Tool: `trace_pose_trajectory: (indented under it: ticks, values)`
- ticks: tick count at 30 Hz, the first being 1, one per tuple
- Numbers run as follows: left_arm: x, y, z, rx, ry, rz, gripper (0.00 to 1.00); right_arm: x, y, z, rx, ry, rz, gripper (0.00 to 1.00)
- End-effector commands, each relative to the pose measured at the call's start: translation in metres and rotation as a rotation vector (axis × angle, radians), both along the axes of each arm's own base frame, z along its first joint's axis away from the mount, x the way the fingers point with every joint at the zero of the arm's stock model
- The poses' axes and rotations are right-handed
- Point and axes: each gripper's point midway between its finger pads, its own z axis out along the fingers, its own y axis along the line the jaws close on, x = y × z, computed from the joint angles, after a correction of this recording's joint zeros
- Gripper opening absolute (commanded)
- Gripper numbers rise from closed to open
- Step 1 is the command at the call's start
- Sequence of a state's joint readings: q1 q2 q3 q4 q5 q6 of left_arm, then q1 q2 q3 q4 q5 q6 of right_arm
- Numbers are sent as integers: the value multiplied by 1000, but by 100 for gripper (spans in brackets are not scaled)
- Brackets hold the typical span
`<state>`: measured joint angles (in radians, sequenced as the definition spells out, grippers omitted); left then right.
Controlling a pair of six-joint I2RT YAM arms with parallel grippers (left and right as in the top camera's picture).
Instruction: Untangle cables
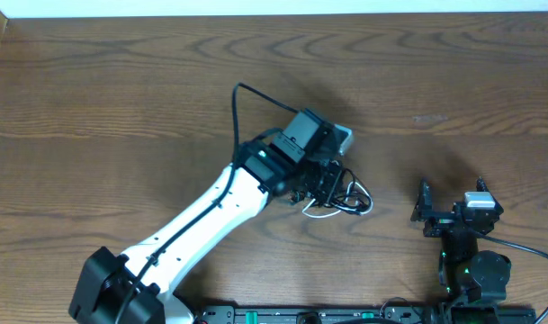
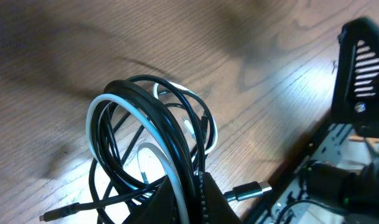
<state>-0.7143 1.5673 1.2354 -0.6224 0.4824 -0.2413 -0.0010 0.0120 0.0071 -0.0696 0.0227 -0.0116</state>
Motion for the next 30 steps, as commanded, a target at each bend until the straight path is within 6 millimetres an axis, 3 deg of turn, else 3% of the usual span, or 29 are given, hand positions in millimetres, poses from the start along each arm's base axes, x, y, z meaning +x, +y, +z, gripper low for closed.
trace_pose_trajectory:
  ticks: [1, 6, 14, 18, 30]
  values:
    - [10, 8, 14, -70, 68, 69, 7, 0, 11, 0, 25, -2, 64, 99]
    - [39, 38, 14, -100, 200, 316, 7, -1, 33, -4, 305, 37, 167, 99]
    - [60, 56, 24, -185, 250, 394, 7, -8, 69, -20, 362, 180, 363, 99]
    - [64, 53, 28, -207, 228, 387, 7, -11, 86, -18, 392, 263, 458, 99]
    - [57, 44, 35, -257, 260, 334, 7, 8, 95, 17, 504, 644, 440, 99]
